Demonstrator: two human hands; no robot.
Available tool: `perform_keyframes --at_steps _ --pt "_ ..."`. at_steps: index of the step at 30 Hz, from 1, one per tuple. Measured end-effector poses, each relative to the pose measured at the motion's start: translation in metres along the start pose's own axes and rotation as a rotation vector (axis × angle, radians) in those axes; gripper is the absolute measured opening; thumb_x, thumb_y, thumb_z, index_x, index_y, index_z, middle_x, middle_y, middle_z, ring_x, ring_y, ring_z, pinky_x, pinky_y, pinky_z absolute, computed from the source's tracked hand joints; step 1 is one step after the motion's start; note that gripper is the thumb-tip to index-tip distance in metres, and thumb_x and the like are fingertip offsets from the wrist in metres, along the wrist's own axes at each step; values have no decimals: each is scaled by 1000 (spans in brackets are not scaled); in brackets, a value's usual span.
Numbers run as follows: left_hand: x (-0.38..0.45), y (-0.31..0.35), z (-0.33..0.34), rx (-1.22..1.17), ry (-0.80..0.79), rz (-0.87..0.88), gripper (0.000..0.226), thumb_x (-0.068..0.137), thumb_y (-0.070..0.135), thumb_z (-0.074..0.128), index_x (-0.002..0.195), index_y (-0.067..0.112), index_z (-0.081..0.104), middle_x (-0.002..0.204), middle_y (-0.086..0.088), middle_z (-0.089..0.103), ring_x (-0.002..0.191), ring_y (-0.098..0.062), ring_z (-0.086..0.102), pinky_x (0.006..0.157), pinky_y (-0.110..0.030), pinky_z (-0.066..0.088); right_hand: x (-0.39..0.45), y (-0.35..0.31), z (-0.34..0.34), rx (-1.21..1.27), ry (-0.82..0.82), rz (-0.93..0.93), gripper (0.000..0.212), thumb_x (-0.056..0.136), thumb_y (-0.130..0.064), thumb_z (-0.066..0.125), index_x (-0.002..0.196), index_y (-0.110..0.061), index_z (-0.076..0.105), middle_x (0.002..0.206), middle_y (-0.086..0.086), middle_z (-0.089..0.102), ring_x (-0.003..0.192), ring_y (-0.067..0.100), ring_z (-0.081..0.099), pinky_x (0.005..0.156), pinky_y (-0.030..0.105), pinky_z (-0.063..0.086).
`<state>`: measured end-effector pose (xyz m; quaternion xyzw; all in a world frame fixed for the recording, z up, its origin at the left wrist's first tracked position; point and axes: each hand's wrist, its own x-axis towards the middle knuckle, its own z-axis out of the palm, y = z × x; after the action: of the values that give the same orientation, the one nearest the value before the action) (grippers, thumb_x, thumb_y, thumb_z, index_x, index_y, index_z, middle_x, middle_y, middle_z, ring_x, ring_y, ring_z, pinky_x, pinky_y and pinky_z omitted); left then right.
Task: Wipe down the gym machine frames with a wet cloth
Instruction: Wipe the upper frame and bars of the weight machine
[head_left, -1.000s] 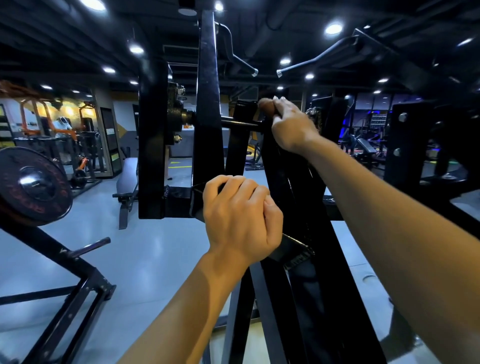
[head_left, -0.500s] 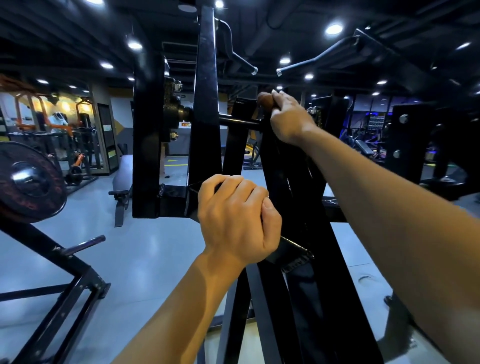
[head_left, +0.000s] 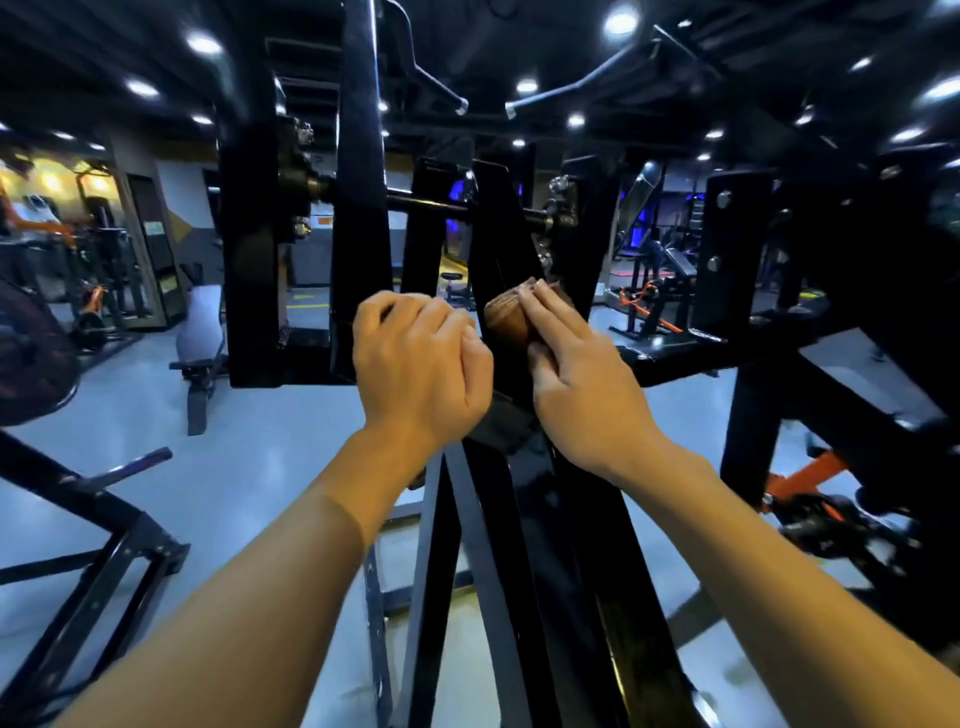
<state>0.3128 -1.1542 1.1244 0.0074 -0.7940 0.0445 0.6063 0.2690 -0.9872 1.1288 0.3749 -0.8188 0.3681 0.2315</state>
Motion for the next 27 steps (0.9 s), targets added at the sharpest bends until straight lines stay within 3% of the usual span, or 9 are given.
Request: perform_keyframes --at_steps 5,9,11,13,14,16,21,24,27 --pt "1 6 -18 40 -150 -10 41 101 27 37 81 12 70 82 -2 68 88 -25 59 97 -43 38 -55 1 -22 -22 -111 -30 59 109 -11 46 163 -26 29 171 -15 16 145 21 37 115 24 34" --pt "2 8 -35 -76 -382 -57 49 99 40 34 114 15 73 120 -3 68 124 -25 53 117 -42 22 -94 2 -47 -16 -227 -27 57 110 -12 43 162 -31 31 169 -21 20 153 6 25 116 15 26" --pt "0 12 -46 -145 -439 -59 47 99 39 40 127 15 69 137 -5 61 137 -26 45 123 -42 14 -108 -1 -65 56 -290 44 52 111 -13 44 158 -36 40 162 -18 39 144 2 39 110 9 29" --pt "-6 18 -55 -234 -413 -65 38 99 31 50 125 13 72 141 -9 58 140 -28 42 122 -43 20 -118 -8 -85 293 -292 227 45 111 -17 43 142 -46 56 132 -9 67 108 3 65 89 17 48" --pt "-12 22 -59 -283 -402 -77 34 99 28 53 121 12 74 138 -9 59 138 -28 43 119 -43 27 -123 -14 -94 475 -258 355 41 112 -19 43 132 -48 63 118 -2 74 95 10 71 79 25 56" --pt "-22 33 -65 -376 -387 -100 28 97 24 55 111 12 76 123 -6 66 129 -27 49 112 -42 40 -133 -20 -106 839 -194 566 36 112 -22 40 123 -40 70 115 12 76 90 23 76 70 37 64" --pt "-38 67 -99 -590 -496 -284 18 97 19 57 99 24 75 77 10 67 76 -8 57 71 -21 47 -141 -24 -109 1442 -181 812 48 105 -42 49 123 -5 76 113 20 72 87 23 69 71 29 63" --pt "-39 88 -117 -779 -718 -537 17 100 25 56 97 20 72 81 -2 73 64 -15 63 63 -26 56 -139 -34 -102 1536 -182 819 47 99 -37 56 120 1 75 119 22 70 97 26 67 83 31 62" --pt "-38 97 -137 -1081 -1034 -930 50 103 57 46 110 11 66 95 -13 76 79 -28 74 73 -45 64 -140 -45 -90 1391 -141 802 47 107 -40 46 118 -4 75 121 17 74 98 26 74 87 43 62"
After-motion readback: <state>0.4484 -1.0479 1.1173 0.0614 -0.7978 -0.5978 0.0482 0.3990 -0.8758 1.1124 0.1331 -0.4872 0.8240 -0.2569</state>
